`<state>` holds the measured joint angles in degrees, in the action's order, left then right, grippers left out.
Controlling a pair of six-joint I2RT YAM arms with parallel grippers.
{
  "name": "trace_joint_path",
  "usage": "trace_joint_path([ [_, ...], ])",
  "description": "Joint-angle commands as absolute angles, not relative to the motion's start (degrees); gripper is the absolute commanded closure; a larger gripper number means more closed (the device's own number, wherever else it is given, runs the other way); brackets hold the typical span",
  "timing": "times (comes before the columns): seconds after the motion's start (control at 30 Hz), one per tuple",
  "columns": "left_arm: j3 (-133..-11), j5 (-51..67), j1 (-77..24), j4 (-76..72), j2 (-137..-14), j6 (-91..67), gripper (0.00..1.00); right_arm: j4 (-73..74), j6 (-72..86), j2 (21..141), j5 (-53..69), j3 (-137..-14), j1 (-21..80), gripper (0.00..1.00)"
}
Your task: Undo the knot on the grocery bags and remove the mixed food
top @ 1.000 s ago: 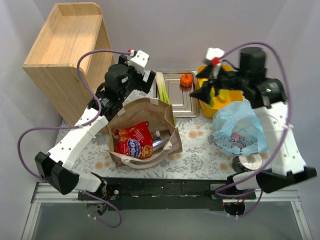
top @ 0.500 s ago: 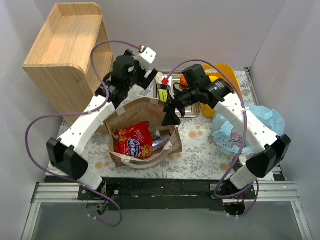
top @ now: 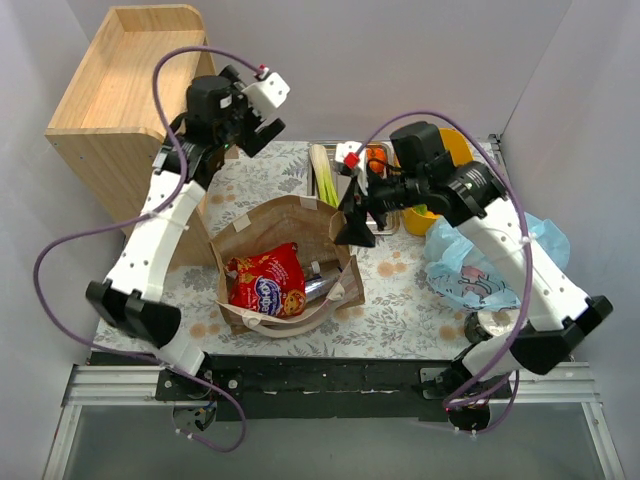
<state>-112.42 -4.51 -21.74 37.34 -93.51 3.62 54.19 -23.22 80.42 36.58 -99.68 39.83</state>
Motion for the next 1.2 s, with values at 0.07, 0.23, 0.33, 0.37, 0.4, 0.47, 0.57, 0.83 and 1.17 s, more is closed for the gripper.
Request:
trace_joint_path([
  [0.07, -96.53, -5.71, -17.67, 41.76, -76.40, -6.57, 0.02, 48.44, -19.25, 82.98, 36.19, -102.49, 40.08, 0.17],
  [0.23, -88.43, -8.25, -17.40, 37.36, -68.39, -25.43, 0.02, 43.25, -15.75, 81.65, 38.67, -95.46, 41.74, 0.16],
  [0.33, -87.89, -6.70, -17.40, 37.88, -66.19, -31.54, 0.02, 42.36, -14.86, 81.82, 37.44, -94.31, 42.45, 0.15],
  [0.37, -87.28, -5.72, -17.40, 37.71, -64.44, -33.12, 0.02, 42.71, -15.03, 81.91, 37.44, -94.13, 42.54, 0.15],
  [0.4, -86.93, -4.06, -17.32, 37.44, -63.47, -33.40, 0.02, 43.24, -15.12, 81.91, 37.27, -94.04, 42.63, 0.15],
  [0.47, -87.01, 2.78, -16.62, 38.75, -61.27, -32.70, 0.02, 43.59, -14.68, 81.13, 33.60, -92.47, 43.41, 0.14],
  [0.57, -84.74, 6.41, -15.48, 41.22, -59.51, -32.34, 0.02, 44.03, -14.77, 79.55, 31.05, -88.70, 44.03, 0.12],
  [0.83, -86.04, 29.87, -15.21, 42.28, -60.28, -26.99, 0.02, 44.81, -15.29, 80.31, 7.31, -82.52, 48.52, 0.48],
  [1.17, -84.55, 39.63, -15.29, 38.07, -68.02, -22.76, 0.02, 53.16, -23.10, 65.58, 3.08, -73.93, 37.46, 0.99],
])
